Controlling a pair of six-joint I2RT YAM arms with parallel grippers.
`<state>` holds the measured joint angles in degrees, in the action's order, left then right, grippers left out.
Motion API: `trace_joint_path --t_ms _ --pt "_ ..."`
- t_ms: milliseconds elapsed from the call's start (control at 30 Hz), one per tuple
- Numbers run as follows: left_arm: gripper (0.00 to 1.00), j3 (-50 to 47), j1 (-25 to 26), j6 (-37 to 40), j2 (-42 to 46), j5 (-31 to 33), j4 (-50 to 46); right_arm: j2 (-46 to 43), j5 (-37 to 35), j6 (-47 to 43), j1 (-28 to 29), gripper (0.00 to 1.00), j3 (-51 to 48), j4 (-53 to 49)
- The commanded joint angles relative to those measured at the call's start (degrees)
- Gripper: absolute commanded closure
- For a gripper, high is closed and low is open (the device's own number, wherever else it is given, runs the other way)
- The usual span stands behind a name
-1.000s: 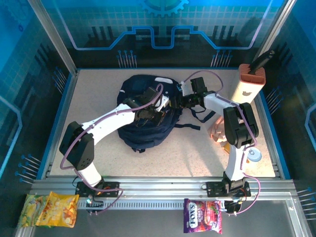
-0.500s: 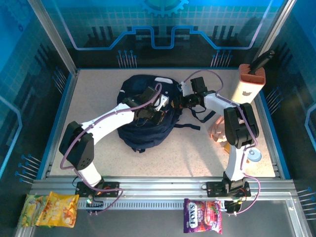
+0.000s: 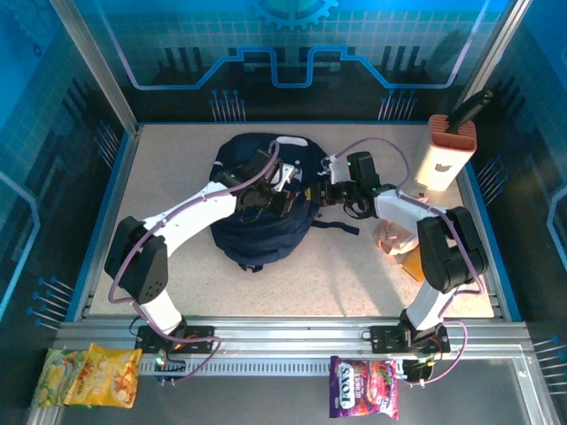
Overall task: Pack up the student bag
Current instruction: Unzip the student bag at the top-center of the table.
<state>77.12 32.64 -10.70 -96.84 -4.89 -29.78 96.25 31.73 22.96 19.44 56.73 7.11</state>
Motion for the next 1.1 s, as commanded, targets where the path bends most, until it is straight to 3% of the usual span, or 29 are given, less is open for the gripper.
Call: trace_joint_path --t_ms 0,433,633,1000,1067 --pt "1.0 3.21 -2.15 -3.99 -1.5 0.35 4.77 -3.6 1.85 3.25 1.01 1.0 -3.11 7.02" --pt "1.0 12.57 -4.47 -8.01 -10.45 -7.37 4.65 -6.36 0.22 7.7 5.82 1.0 -12.37 20.59" --pt "1.0 14.86 -5.1 -8.46 -12.4 -9.13 6.04 -4.78 -5.07 11.31 10.89 1.0 -15.85 28.4" --pt "1.0 15.89 -5.84 -8.49 -13.6 -10.8 7.1 -3.92 -7.83 10.3 15.24 1.0 -17.62 30.33" --pt "1.0 15.53 -6.01 -8.38 -13.31 -10.74 7.11 -6.41 -9.85 10.43 14.71 0.88 -19.38 30.5"
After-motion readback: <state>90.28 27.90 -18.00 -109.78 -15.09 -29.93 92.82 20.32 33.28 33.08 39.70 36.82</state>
